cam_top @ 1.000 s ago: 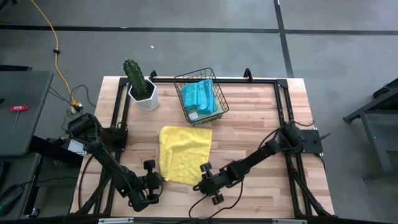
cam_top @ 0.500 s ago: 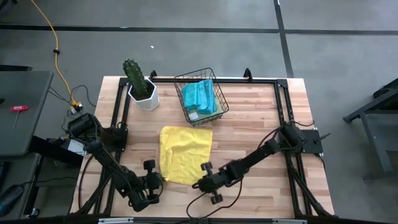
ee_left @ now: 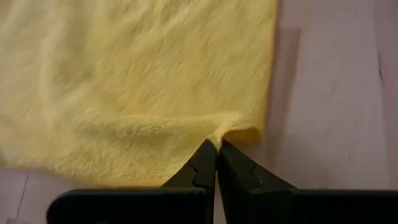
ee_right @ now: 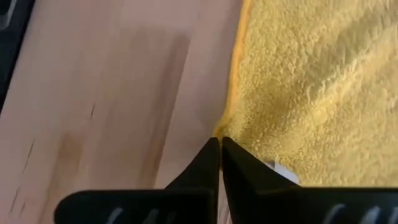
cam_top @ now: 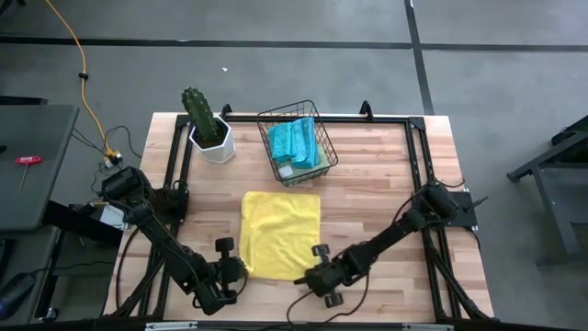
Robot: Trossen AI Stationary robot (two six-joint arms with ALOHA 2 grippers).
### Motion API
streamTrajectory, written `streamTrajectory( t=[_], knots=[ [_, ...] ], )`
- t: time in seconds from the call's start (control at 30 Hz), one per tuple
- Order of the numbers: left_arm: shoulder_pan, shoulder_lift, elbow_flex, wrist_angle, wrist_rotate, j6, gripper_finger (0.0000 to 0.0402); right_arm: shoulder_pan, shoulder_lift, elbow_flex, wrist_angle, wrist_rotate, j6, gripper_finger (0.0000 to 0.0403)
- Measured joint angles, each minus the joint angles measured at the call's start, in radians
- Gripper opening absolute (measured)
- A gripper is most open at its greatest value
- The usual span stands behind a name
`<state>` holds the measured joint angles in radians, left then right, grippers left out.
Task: Fold microfiber towels
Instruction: Fold the yellow microfiber cloth
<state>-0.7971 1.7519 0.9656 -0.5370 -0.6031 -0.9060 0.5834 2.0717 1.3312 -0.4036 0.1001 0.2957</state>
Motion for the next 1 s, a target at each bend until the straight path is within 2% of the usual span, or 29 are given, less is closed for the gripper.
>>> streamTrajectory(
  t=[0.23,0.47,0.6,0.73,0.9,1.0],
  knots=[
    [-0.009,0.0,0.005,-0.046,0.038,-0.065,0.0,0.075,-0.045,-0.005,-0.157,0.02,0.128,0.0001],
    [-0.015,0.0,0.005,0.033,0.076,-0.07,0.0,0.116,-0.047,-0.005,-0.131,0.012,0.188,0.0],
    [-0.016,-0.001,0.005,0.107,0.099,-0.021,0.0,0.126,-0.063,-0.006,-0.116,-0.001,0.178,0.0],
    [-0.014,-0.007,0.005,0.104,0.115,0.0,0.0,0.126,-0.1,-0.006,-0.115,0.009,0.171,0.0],
    [-0.007,-0.022,0.005,0.095,0.215,0.009,0.0,0.123,-0.162,-0.005,-0.11,0.038,0.151,0.0],
    [0.006,-0.058,0.005,0.07,0.228,0.018,0.0,0.112,-0.196,-0.005,-0.135,0.09,0.177,0.0]
  ],
)
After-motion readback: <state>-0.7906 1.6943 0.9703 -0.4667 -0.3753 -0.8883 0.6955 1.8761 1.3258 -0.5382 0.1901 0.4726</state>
